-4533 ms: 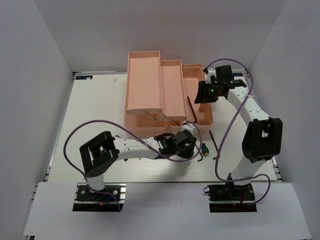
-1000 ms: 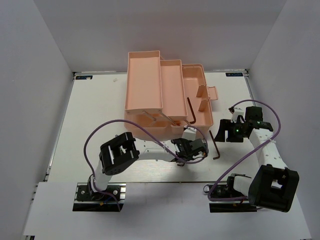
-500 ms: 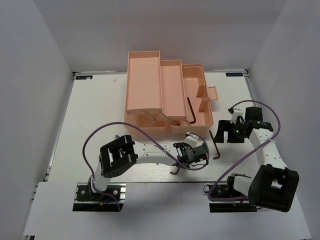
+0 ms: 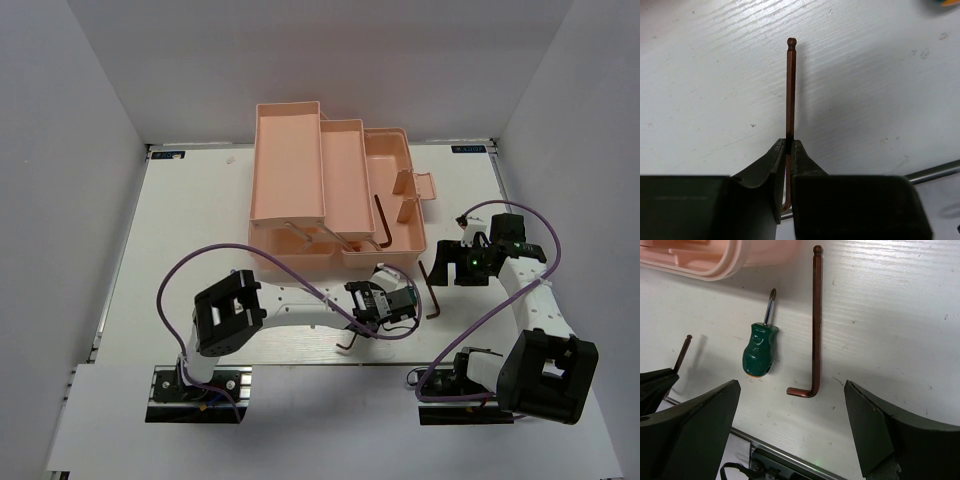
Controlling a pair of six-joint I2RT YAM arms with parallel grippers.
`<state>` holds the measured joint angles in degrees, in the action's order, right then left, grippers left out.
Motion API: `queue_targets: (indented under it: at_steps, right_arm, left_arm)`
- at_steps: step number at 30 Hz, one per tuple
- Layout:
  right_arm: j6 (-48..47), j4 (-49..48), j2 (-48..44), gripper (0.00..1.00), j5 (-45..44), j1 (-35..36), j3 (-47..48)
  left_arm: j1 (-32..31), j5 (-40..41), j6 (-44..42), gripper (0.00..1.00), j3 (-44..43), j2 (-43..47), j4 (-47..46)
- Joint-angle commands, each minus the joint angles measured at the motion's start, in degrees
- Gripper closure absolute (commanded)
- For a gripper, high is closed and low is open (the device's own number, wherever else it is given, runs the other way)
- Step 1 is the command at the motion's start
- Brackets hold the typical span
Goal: Sort the tools into containers
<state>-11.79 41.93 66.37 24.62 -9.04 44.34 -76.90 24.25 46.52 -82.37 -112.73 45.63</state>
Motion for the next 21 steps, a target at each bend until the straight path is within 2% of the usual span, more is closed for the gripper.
queue_targets:
  at_steps: [1,6,10,14,15,17,18,21]
  right_arm:
    - [-0.9,0.3,-0.2,0.09,0.7,-0.5,0.2]
    - [-0.8,0.5,-0.5,0.09,1.0,-0.7,0.3]
    - [-1.2,0.7,-0.7,0.09,1.1,-1.2,0.3]
    - [-1.9,1.0,-1.1,0.21,1.7,-1.5,0.2]
    - [-1.9,1.4,-1.2,0.29,1.7,-1.8,0.3]
    - [-2.2,1.3,-1.4,0.38,2.3,-1.9,0.0]
    - [-2.4,1.4,-1.6,0.47,2.4,-2.0,0.0]
    - [-2.5,1.4,-1.9,0.48,2.8,-2.4,-0.2]
  left_arm:
    - [-0.4,0.9,-1.0,1.0,-2.8,5.1,0.5]
    - [-0.4,1.4,-2.3,1.0,-4.1,6.4,1.0]
    - [-0.4,0.9,-5.4,1.0,-9.0,7.5,0.5]
    - [0.3,-1.3,-9.0,1.0,-13.1,8.0,-1.0]
    - [0.4,-1.3,-9.5,1.0,-14.0,8.0,-1.0]
    - [1.0,0.3,-11.0,1.0,-16.7,8.0,-0.3]
    - [1.0,1.1,-11.0,1.0,-17.7,8.0,-0.3]
    - [2.1,2.5,-13.4,1.0,-23.3,7.4,0.5]
